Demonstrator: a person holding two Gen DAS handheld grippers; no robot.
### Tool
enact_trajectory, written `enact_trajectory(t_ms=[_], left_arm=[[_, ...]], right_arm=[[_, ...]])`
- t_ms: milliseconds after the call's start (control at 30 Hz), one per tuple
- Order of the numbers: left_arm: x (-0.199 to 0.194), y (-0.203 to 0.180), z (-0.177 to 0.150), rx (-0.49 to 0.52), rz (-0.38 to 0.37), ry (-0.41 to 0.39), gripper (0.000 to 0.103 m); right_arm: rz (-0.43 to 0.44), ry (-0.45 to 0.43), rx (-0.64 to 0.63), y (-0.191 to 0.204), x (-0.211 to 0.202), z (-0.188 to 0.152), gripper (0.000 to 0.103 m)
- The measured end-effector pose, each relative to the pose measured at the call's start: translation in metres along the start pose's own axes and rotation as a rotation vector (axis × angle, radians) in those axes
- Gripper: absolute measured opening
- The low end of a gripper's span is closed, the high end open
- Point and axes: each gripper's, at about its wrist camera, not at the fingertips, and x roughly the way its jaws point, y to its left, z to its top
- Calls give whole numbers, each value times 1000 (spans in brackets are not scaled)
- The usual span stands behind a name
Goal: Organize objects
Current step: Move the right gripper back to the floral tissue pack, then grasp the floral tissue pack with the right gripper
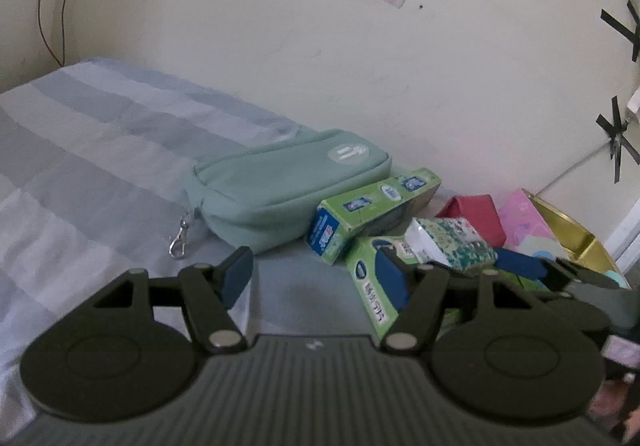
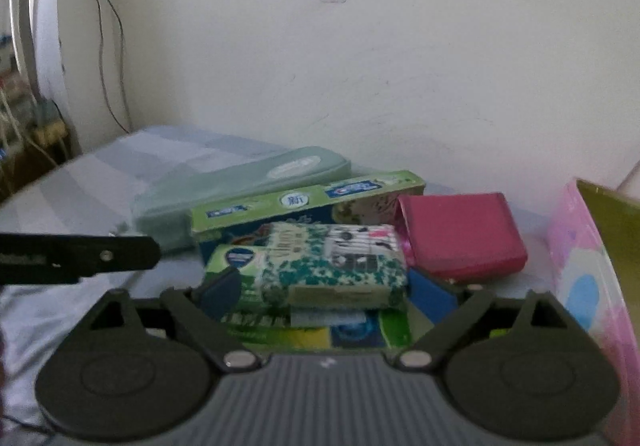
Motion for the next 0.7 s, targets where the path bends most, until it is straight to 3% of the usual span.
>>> enact_trajectory(t_ms=[100, 233, 467, 600, 700], left_arm=[[-1, -4, -1, 21, -4, -1, 69], [-2, -10, -6, 58, -18, -3, 69], [-7, -39, -23, 184, -121, 11, 69], [-18, -67, -37, 273, -231, 61, 69], [-28, -93, -50, 338, -332, 105, 69]], right_arm=[[1, -4, 6, 1, 5, -2, 77], [-17, -10, 22, -2, -6, -9, 77], [-29, -12, 77, -20, -69, -53, 77], [-64, 4, 61, -25, -112, -91, 77], [-147, 9, 69, -32, -140, -117, 77]])
